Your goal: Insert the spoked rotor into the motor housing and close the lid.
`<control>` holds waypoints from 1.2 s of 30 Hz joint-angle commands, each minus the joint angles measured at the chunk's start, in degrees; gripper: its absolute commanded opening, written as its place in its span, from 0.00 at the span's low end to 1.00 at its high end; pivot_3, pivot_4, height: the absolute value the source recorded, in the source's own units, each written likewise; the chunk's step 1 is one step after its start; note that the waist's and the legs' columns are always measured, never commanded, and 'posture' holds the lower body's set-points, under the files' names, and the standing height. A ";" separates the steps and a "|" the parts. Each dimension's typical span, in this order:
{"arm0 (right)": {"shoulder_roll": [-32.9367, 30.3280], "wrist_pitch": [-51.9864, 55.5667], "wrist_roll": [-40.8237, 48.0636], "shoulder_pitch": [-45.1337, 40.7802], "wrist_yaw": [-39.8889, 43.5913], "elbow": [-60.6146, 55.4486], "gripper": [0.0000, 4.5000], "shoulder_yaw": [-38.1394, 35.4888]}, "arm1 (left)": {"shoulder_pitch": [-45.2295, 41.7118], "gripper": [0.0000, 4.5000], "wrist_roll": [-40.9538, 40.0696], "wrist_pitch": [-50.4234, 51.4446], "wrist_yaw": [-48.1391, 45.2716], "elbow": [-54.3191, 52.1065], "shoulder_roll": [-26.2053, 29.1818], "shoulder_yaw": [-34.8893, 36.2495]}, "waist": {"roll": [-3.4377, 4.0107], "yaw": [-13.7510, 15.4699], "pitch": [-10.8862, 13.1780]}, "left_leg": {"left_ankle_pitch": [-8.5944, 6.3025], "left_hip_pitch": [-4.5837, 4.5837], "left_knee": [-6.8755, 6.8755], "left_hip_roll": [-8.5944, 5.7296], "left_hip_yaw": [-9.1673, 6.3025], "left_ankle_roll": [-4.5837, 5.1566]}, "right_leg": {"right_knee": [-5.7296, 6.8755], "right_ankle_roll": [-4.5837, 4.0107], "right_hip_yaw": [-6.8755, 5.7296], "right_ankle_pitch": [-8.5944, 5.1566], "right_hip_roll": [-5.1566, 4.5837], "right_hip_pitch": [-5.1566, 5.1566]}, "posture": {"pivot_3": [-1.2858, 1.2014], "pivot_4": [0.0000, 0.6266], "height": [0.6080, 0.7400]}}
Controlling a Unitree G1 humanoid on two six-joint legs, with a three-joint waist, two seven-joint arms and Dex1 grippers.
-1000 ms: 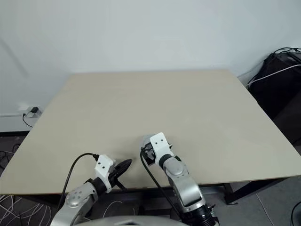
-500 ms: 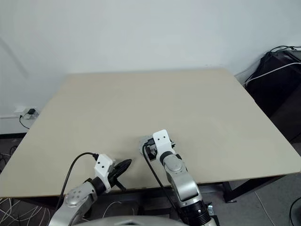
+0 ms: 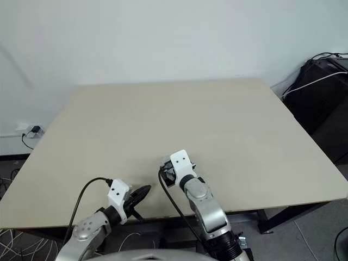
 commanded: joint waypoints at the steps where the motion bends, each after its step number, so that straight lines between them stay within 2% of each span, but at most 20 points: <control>1: 2.40 -1.89 0.66 -2.23 0.08 1.53 0.99 0.27 | -0.62 0.00 -0.67 0.00 -0.02 -3.34 0.32 0.43 | 0.00 -0.01 0.00 | 0.00 0.00 0.00 0.00 0.00 0.00 | 0.00 0.00 0.00 0.00 0.00 0.00 | 0.52 0.00 1.00; 9: 2.65 -3.42 0.48 -2.84 0.12 4.99 0.99 0.70 | -0.19 0.00 -0.59 -0.08 0.14 -3.63 0.27 0.51 | 0.00 -0.05 0.00 | 0.01 0.00 -0.03 0.00 0.00 -0.01 | 0.00 0.00 0.01 0.00 0.01 -0.03 | 0.52 0.00 1.00; 12: 2.62 -3.59 0.45 -2.99 0.07 5.22 0.87 0.64 | -0.13 0.00 -0.61 0.16 0.30 -3.94 0.25 0.54 | 0.00 -0.04 0.00 | 0.01 0.00 -0.03 0.00 0.00 -0.01 | 0.00 0.00 0.01 0.00 0.01 -0.02 | 0.52 0.00 1.00; 14: 2.57 -3.60 0.41 -3.00 0.09 5.18 0.74 0.69 | -0.08 0.00 -0.58 0.35 0.41 -4.25 0.24 0.50 | 0.00 -0.05 0.00 | 0.01 0.00 -0.03 0.00 0.00 -0.01 | 0.00 0.00 0.01 0.00 0.01 -0.02 | 0.52 0.00 1.00; 15: 2.40 -3.52 0.37 -2.99 0.21 4.97 0.73 0.75 | -0.25 0.00 -0.58 0.61 0.51 -4.44 0.19 0.47 | 0.00 -0.05 0.00 | 0.01 0.00 -0.03 0.00 0.00 -0.01 | 0.00 0.00 0.01 0.00 0.01 -0.02 | 0.52 0.00 1.00; 22: 0.79 -1.81 0.77 -3.28 2.31 3.10 0.73 0.08 | -0.83 0.00 -0.65 1.27 0.64 -4.74 0.03 0.46 | 0.00 -0.12 0.00 | 0.01 0.01 -0.05 0.01 0.00 -0.02 | 0.00 -0.01 0.01 0.00 0.03 -0.03 | 0.52 0.00 1.00; 27: 0.40 -2.29 0.83 -4.52 1.49 2.17 0.73 -3.15 | -0.72 0.00 -0.67 0.76 0.52 -4.42 -0.11 0.39 | 0.02 -0.06 0.02 | 0.01 0.00 -0.04 0.00 0.00 -0.02 | 0.01 0.00 0.01 0.00 0.02 -0.03 | 0.52 0.00 1.00; 36: 0.00 -1.39 0.20 -4.28 1.94 2.02 0.73 -2.27 | -0.98 0.00 -0.53 -0.28 0.25 -3.10 -0.48 0.32 | 0.05 -0.10 0.04 | 0.02 0.00 -0.10 0.00 0.00 -0.03 | 0.00 -0.02 0.01 0.00 0.03 -0.07 | 0.52 0.00 1.00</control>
